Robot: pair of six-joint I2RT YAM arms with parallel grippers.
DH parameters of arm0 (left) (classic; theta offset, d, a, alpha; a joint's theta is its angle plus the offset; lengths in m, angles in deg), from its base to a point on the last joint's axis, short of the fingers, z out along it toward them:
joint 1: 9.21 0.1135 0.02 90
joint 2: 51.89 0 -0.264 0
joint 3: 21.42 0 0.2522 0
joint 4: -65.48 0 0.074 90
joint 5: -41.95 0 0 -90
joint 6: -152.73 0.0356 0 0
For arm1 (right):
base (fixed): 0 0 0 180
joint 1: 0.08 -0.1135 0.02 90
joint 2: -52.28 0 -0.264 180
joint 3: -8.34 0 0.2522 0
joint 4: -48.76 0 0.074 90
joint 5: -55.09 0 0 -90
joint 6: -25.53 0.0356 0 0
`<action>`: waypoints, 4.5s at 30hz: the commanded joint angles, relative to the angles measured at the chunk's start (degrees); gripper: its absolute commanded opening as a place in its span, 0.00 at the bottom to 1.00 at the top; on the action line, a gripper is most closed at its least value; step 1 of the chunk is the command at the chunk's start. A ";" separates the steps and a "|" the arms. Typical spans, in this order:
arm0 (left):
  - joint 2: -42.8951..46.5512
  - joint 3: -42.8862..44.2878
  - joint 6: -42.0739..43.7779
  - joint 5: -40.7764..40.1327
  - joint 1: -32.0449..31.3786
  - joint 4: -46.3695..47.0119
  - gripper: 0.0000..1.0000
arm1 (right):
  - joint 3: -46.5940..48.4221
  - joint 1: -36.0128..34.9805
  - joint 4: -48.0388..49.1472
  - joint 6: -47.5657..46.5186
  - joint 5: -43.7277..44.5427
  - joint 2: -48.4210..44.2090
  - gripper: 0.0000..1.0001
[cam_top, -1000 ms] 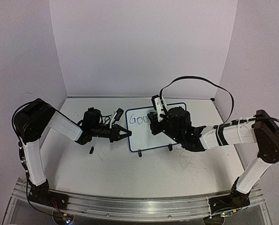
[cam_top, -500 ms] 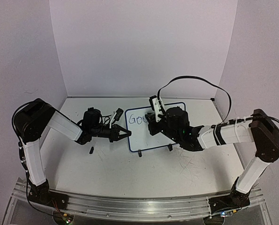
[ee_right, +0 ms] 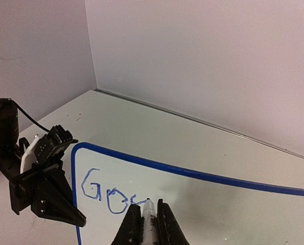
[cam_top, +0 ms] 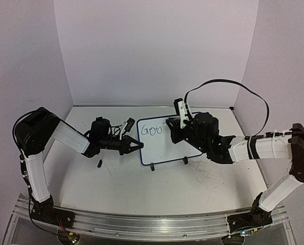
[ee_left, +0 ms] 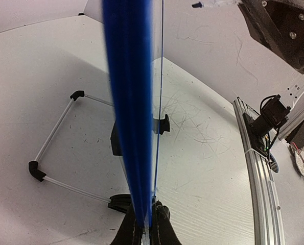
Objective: Write a sentence on the whiteboard
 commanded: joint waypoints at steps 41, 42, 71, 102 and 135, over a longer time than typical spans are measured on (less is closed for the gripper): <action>0.67 0.34 4.16 -2.72 0.03 -4.28 0.00 | 2.09 0.97 1.55 1.81 -0.28 5.08 0.00; 0.70 0.39 4.16 -2.71 0.04 -4.29 0.00 | 2.18 0.93 1.54 1.83 -0.38 5.23 0.00; 0.89 0.30 4.16 -2.64 0.05 -4.34 0.00 | -0.54 0.26 -1.33 2.49 3.74 3.33 0.00; 0.84 0.37 4.19 -2.54 0.02 -4.47 0.00 | 3.16 1.29 0.77 0.30 7.02 3.55 0.00; 0.78 0.36 4.20 -2.62 0.06 -4.47 0.00 | 4.68 1.77 2.00 -0.55 6.70 2.33 0.00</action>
